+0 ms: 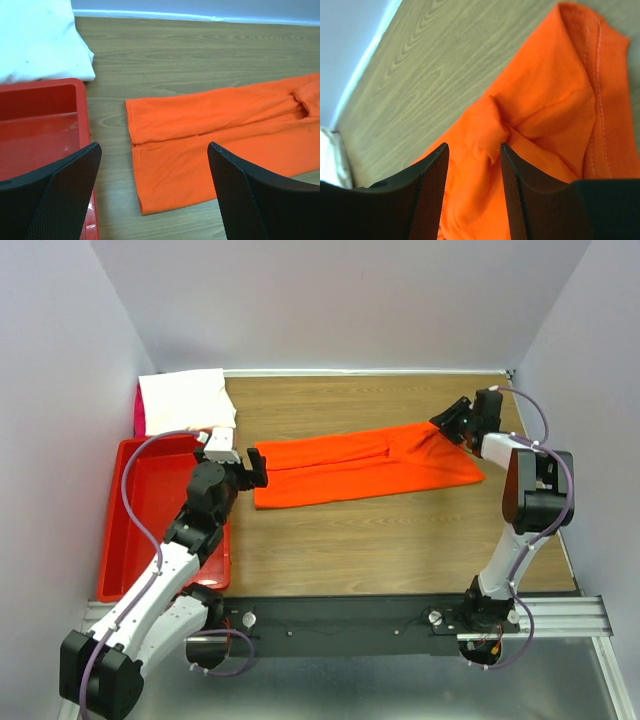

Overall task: Fold and stack the t-shirts
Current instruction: Fold the tshirt

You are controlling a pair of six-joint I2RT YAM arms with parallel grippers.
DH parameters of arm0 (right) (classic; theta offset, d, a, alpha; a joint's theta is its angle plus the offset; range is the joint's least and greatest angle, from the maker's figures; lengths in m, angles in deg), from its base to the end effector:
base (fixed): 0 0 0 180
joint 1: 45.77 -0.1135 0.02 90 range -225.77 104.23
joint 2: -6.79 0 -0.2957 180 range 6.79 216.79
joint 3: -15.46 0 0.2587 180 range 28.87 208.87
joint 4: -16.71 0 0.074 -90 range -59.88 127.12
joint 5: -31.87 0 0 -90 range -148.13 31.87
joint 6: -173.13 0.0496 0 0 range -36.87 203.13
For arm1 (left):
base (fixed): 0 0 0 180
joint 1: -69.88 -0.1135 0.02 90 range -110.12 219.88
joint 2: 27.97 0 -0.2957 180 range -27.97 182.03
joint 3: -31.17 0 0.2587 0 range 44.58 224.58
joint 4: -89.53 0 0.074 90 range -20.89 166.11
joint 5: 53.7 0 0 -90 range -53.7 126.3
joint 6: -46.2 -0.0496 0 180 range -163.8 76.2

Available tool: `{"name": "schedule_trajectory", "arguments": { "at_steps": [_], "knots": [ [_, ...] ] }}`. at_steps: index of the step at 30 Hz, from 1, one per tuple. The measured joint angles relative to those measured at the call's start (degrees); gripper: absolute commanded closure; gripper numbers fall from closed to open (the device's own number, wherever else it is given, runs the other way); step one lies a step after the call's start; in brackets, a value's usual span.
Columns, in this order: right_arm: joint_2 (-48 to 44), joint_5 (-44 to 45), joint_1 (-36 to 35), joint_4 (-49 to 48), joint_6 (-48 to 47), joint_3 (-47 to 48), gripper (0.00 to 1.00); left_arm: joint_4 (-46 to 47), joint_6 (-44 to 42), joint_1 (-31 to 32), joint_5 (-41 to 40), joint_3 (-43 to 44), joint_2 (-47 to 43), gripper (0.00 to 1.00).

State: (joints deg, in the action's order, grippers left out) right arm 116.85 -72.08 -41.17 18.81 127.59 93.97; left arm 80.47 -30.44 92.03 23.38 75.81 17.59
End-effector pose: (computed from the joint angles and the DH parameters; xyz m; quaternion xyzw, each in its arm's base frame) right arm 0.4431 -0.0237 0.1882 0.3111 0.8198 0.2604 0.4041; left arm 0.1821 -0.0622 0.2993 -0.0138 0.7644 -0.1127 0.6347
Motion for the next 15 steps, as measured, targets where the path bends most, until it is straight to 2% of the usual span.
{"name": "schedule_trajectory", "arguments": {
  "at_steps": [5, 8, 15],
  "knots": [
    [-2.29, 7.17, -4.07, 9.44, -9.18, 6.03, 0.48, 1.42, 0.42, 0.00, 0.59, 0.26, 2.89, 0.07],
    [-4.02, 12.31, -9.42, 13.53, -14.21, 9.22, 0.57, 1.81, 0.79, 0.00, 0.59, 0.28, 4.39, 0.07],
    [-1.75, 17.62, -18.95, 19.12, -20.26, 13.99, 0.59, 2.03, 1.18, 0.00, 0.57, 0.28, 4.85, 0.07]
  ]
}}
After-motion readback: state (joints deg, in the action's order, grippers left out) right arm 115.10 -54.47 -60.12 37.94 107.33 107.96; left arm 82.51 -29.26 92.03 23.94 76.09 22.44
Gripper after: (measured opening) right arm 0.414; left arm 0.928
